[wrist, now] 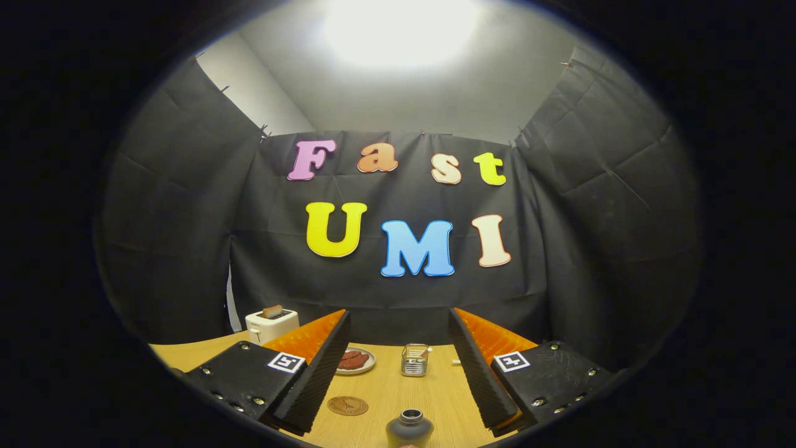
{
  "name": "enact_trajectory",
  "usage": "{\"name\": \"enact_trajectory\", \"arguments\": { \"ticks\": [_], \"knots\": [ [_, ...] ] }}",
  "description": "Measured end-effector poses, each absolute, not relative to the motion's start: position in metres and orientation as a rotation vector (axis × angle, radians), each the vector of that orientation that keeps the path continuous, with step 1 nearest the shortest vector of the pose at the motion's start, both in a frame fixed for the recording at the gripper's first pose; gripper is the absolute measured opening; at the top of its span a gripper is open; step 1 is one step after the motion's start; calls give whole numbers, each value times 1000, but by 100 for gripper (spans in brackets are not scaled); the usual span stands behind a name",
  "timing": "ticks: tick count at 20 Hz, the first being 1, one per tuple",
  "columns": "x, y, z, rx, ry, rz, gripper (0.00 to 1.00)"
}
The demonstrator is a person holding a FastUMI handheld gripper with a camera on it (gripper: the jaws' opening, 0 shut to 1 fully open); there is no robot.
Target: Take the bottle from table, then pour the juice into the cup, finally place the bottle on the coaster
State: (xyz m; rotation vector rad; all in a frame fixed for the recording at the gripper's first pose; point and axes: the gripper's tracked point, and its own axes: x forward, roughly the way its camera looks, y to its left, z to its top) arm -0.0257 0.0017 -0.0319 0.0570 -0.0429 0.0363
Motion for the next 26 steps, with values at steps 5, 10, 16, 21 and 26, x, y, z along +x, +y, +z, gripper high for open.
{"name": "enact_trajectory", "arguments": {
  "ticks": [5, 10, 16, 21, 26],
  "knots": [
    [-20, 1, -67, 98, -22, 72, 95],
    [-14, -5, -114, 80, 47, 85, 95],
    [-15, -4, -165, 83, 148, 115, 95],
    [-20, -2, -202, 62, 224, 139, 95],
    [-24, 5, -233, 56, 291, 163, 96]
  ]
}}
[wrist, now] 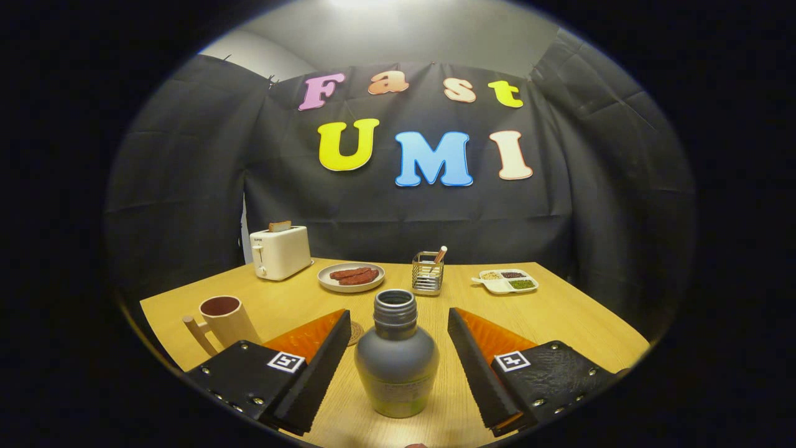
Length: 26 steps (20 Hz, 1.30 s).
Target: Take the bottle from table, then pour the juice into the cup, finally place the bottle on the coaster
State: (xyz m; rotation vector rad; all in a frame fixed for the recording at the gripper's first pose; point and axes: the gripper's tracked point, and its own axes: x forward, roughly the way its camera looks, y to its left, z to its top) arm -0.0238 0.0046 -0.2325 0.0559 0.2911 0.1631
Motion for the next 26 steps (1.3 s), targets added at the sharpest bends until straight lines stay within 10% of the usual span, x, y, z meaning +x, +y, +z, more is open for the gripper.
{"name": "enact_trajectory", "arguments": {
  "ticks": [19, 26],
  "knots": [
    [-40, 11, -307, 40, 496, 176, 96],
    [-34, 4, -308, -3, 531, 121, 75]
  ]
}}
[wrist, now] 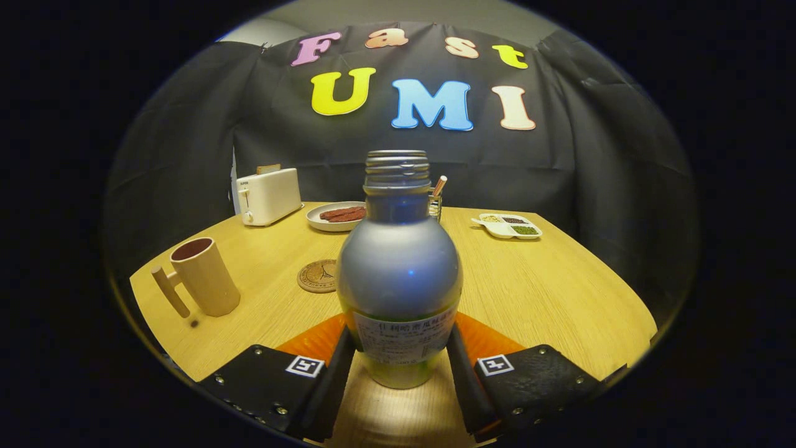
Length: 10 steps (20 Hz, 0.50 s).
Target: Take the bottle from table, then pour the juice into the cup, finally place the bottle on the coaster
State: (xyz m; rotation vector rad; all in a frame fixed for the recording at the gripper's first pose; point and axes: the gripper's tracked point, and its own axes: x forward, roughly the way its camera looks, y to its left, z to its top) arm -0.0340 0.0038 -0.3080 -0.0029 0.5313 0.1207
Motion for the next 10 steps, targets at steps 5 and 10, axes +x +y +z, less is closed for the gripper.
{"name": "enact_trajectory", "arguments": {
  "ticks": [5, 10],
  "knots": [
    [-22, 9, -292, -76, 524, 143, 75],
    [-16, 25, -276, -176, 511, 195, 75]
  ]
}}
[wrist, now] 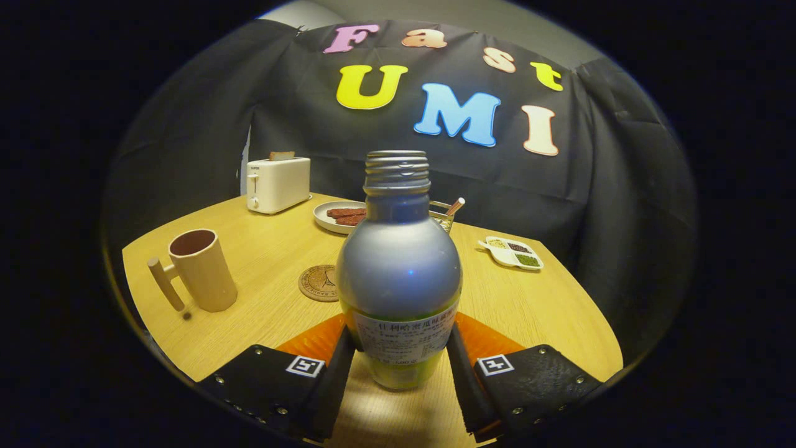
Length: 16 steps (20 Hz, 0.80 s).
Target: Take the bottle from table, then pour the juice into the cup, finally place the bottle on the coaster
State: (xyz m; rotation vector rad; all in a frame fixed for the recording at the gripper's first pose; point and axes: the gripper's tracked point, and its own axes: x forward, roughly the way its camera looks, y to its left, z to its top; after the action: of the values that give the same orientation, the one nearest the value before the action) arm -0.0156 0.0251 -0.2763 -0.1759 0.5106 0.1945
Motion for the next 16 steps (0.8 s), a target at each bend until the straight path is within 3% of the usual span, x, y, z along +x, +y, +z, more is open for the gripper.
{"name": "enact_trajectory", "arguments": {
  "ticks": [16],
  "knots": [
    [-8, 102, -250, -572, 480, 368, 75]
  ]
}}
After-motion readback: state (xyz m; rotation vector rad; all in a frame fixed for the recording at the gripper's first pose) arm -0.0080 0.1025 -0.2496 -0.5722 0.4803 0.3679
